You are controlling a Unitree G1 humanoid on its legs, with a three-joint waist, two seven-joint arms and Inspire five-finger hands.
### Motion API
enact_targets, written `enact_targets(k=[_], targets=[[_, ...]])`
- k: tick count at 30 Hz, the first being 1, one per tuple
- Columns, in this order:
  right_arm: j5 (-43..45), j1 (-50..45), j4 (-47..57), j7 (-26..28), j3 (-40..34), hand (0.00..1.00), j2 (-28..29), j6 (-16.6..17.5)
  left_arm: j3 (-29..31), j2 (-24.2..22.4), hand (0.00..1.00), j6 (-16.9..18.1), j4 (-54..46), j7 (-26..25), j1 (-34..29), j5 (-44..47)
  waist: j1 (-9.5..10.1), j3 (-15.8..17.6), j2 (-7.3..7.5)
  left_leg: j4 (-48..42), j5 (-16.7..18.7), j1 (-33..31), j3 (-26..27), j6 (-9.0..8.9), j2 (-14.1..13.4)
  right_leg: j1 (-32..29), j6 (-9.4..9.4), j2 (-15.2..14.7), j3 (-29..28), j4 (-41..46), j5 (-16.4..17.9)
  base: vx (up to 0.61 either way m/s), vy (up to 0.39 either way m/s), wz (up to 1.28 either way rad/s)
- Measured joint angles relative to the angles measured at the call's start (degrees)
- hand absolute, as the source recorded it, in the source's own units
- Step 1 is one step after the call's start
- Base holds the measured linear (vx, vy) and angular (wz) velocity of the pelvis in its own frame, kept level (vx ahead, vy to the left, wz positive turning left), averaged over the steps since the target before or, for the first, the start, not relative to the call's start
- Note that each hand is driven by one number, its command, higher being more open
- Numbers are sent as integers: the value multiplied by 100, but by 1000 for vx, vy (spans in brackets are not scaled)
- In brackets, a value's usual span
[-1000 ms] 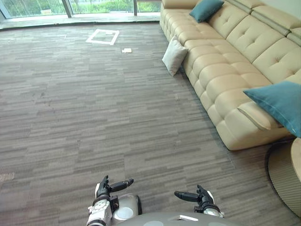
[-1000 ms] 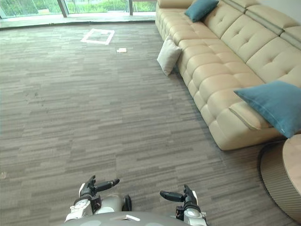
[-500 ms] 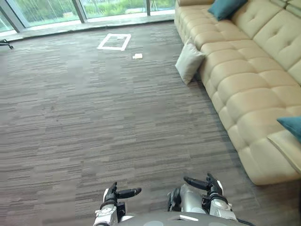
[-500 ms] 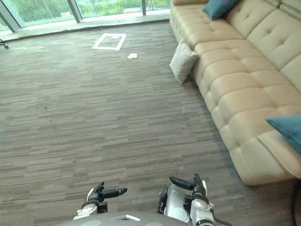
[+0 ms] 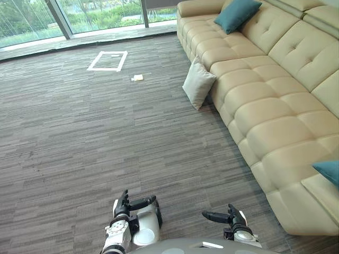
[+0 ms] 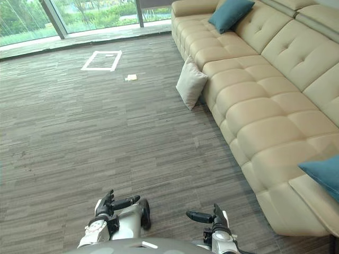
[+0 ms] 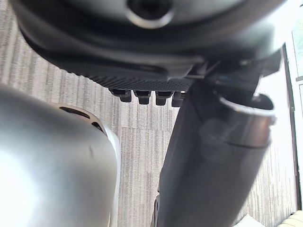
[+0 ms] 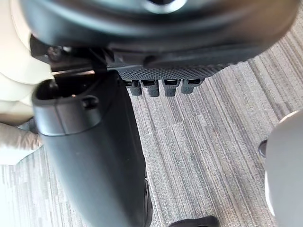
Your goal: Pick up cushions and gather them together orderly.
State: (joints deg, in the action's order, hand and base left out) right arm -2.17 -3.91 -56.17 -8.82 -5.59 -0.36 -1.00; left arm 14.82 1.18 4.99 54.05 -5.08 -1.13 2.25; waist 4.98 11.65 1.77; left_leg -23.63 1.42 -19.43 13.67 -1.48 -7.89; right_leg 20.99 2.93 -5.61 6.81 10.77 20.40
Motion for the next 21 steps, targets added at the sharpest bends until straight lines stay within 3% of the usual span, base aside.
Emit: enact_targets(k=[1, 2, 3, 4, 7, 9, 11, 13, 14, 15, 16, 17, 18, 19, 21], targets=[[-1, -42, 4, 1, -17, 100, 63, 1, -10, 47, 100, -4, 14, 0, -5, -5, 10, -87, 149, -73, -10, 35, 50, 109, 160, -190, 51, -239, -103, 463, -29, 742, 426, -14], [-5, -105, 19, 29, -17, 100, 173, -1, -34, 157, 100, -16, 76, 7, 6, -10, 12, -178, 360, -110, 211, 152, 171, 307, 424, -556, 202, -547, -241, 1349, -138, 611, 361, -1], [-8, -127, 34, 81, -68, 100, 207, -2, -40, 216, 100, -47, 151, -1, 48, -11, 1, -171, 457, -113, 409, 356, 213, 393, 618, -959, 259, -739, -441, 2451, -511, 718, 412, 12], [-21, -114, 43, 111, -119, 100, 183, 3, -44, 234, 100, -75, 225, -17, 79, -12, -38, -155, 477, -86, 576, 572, 219, 441, 732, -1410, 285, -849, -615, 3491, -997, 586, 328, 14], [-31, -124, 185, 110, -200, 100, 68, 130, -122, 239, 100, -158, 475, -89, 76, -16, -115, -77, 311, 409, 905, 1690, 128, 498, 965, -2464, 305, -914, -648, 5380, -1085, 590, 274, 12], [-31, -135, 309, 108, -228, 100, 45, 229, -270, 236, 100, -158, 475, -91, -1, -21, -223, -95, 241, 880, 946, 2280, -28, 514, 1014, -3105, 239, -814, -338, 5386, -954, 494, 119, 29], [-24, -108, 402, 95, -236, 100, 32, 272, -335, 229, 100, -159, 516, -76, 14, -22, -264, -64, 191, 1206, 994, 2717, -184, 560, 994, -3630, 21, -640, 0, 4778, -705, 430, 13, 38], [0, -59, 418, 97, -244, 100, 19, 292, -334, 208, 100, -178, 587, -79, 20, -24, -290, -49, 170, 1480, 1215, 3166, -334, 471, 923, -3971, -49, -339, 354, 3249, -714, 518, -73, 31], [0, -41, 415, 97, -246, 100, 26, 290, -333, 209, 100, -179, 598, -77, 17, -26, -294, -48, 170, 1515, 1294, 3268, -373, 430, 909, -4005, -39, -250, 387, 2743, -798, 488, -122, 42], [2, -5, 412, 100, -266, 100, 42, 273, -329, 215, 100, -180, 628, -69, 7, -65, -330, -47, 174, 1555, 1466, 3478, -519, 303, 901, -4010, -33, -110, 378, 1618, -1134, 317, -116, 47], [10, 9, 413, 120, -341, 100, 51, 255, -331, 207, 100, -181, 649, -67, 0, -72, -374, -47, 151, 1555, 1571, 3582, -634, 255, 891, -3995, -185, -76, 335, 1459, -1591, 698, -278, 78], [4, 32, 409, 122, -420, 100, 26, 233, -330, 94, 100, -178, 732, -63, -22, -77, -445, -113, 26, 1610, 1685, 3772, -890, 242, 767, -3911, -575, 2, 414, 1677, -1805, 616, -248, 63], [-9, 51, 402, 119, -444, 100, 4, 231, -331, 58, 100, -176, 751, -61, -21, -84, -438, -113, -38, 1601, 1677, 3785, -941, 234, 750, -3925, -555, 1, 466, 1782, -1673, 755, -291, 68], [-18, 89, 381, 112, -476, 100, -48, 232, -370, 2, 100, -173, 748, -14, -29, -99, -414, -127, -148, 1435, 1579, 3782, -1008, 63, 664, -3964, -679, -31, 568, 2202, -1231, 611, -231, 37], [-29, 90, 372, 114, -471, 100, -89, 205, -392, -19, 100, -180, 750, -9, -53, -188, -471, -180, -241, 455, 1530, 3486, -1219, -93, 470, -3706, -752, 15, 784, 2349, -745, 645, -269, 43]])
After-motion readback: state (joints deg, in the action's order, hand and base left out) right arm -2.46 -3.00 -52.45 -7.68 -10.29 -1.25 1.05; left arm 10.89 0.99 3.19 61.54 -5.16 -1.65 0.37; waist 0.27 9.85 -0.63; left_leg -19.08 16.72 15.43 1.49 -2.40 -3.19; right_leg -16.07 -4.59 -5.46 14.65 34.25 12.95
